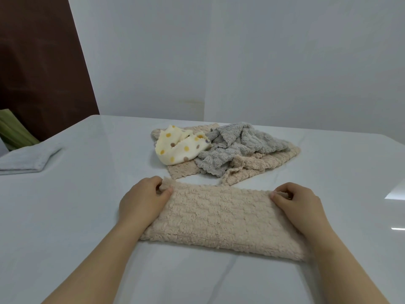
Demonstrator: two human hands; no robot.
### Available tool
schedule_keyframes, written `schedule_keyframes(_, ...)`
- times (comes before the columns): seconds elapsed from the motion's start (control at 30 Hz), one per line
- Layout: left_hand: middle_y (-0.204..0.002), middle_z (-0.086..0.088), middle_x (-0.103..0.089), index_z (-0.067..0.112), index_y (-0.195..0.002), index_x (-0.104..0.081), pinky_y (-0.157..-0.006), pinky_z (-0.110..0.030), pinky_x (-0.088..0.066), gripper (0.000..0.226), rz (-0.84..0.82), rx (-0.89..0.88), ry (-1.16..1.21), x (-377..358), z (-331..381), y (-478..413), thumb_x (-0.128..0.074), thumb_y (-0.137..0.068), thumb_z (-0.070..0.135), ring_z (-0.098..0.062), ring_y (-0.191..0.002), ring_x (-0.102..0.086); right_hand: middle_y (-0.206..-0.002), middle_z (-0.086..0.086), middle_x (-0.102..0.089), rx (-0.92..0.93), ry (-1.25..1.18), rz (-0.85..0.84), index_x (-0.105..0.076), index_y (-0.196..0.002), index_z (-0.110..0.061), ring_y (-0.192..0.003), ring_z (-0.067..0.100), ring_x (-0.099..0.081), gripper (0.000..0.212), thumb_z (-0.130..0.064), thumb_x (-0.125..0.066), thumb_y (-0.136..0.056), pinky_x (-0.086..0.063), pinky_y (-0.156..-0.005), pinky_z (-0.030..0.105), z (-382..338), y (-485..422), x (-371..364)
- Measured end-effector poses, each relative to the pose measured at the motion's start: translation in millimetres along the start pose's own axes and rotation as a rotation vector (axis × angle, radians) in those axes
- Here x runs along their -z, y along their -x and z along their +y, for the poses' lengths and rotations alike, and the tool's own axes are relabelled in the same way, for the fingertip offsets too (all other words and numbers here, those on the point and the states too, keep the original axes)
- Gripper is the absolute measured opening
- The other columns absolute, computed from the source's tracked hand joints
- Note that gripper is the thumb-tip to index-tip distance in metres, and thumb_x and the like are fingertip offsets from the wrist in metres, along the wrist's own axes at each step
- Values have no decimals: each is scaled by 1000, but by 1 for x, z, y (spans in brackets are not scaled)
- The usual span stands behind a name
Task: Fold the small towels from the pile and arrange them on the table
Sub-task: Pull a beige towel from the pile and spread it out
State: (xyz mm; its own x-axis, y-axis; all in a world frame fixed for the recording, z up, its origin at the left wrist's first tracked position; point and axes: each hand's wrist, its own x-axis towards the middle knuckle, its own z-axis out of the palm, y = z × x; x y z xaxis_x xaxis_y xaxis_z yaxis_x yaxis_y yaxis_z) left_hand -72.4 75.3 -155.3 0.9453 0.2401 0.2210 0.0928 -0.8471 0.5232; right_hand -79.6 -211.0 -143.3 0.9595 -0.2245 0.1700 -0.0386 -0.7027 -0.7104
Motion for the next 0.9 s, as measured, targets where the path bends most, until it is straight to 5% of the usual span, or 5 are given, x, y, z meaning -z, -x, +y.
schedule_keyframes(0.13,-105,3,-59,18,-94,-58,-83,-35,-37,24,-45,-6,-82,-4,0,-6,-50,-90,40,-27,-110,-47,-83,-5,-59,-36,167,-7,-58,-78,-26,-105,28,-50,9,-30,-62,-85,-37,-77,32,8,-6,-8)
schedule_keyframes(0.3,-94,9,-58,28,-99,-59,-92,-37,-35,12,-125,-23,-11,-4,1,-8,-51,-90,32,-23,-111,-48,-97,-3,-63,-39,222,-35,-57,-86,-25,-111,28,-45,6,-31,-58,-88,-34,-81,33,7,-7,-10)
schedule_keyframes(0.5,-91,6,-61,33,-85,-56,-78,-30,-41,10,-123,-22,303,-2,-3,-9,-58,-86,23,-17,-91,-55,-108,-2,-60,-48,282,-128,-54,-93,-31,-110,28,-44,12,-41,-56,-87,-35,-87,35,6,-8,-6)
schedule_keyframes(0.63,-109,7,-52,31,-109,-56,-89,-35,-37,23,-168,-66,-81,0,-9,-11,-50,-90,42,-24,-111,-45,-98,-8,-59,-63,281,-184,-52,-87,-36,-110,25,-46,10,-45,-57,-85,-34,-91,36,3,-6,-2)
schedule_keyframes(0.9,-62,9,-50,26,-65,-54,-55,-26,-32,22,-60,-20,424,8,-4,-4,-66,-83,22,-10,-61,-45,-69,-3,-57,-27,-81,-129,-61,-73,-22,-70,16,-53,11,-24,-71,-79,-42,-63,29,1,-2,2)
